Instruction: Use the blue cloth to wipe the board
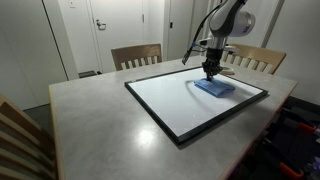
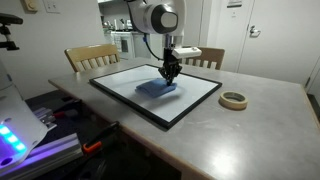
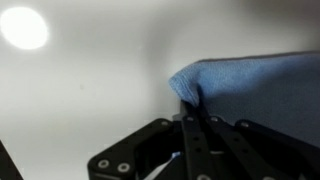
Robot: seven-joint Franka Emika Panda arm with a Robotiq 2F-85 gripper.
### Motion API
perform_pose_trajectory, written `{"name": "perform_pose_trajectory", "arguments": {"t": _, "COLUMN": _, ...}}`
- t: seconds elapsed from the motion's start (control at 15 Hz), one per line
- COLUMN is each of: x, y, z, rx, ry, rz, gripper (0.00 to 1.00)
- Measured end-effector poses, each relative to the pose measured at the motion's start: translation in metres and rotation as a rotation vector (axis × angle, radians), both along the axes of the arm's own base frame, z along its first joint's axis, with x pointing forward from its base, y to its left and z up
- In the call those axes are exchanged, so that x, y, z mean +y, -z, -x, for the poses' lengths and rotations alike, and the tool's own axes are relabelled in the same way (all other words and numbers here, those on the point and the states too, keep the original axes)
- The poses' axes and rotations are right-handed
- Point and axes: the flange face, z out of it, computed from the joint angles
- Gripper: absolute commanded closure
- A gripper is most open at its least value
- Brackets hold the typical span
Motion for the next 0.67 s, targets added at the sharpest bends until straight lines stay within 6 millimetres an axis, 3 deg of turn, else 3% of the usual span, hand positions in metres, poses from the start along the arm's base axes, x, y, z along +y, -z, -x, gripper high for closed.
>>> {"name": "perform_pose_trajectory", "arguments": {"t": 0.67, "x": 0.006, "y": 0.0, "z": 0.04, "rx": -0.018, "ry": 0.004, "rz": 0.011, "gripper": 0.99}}
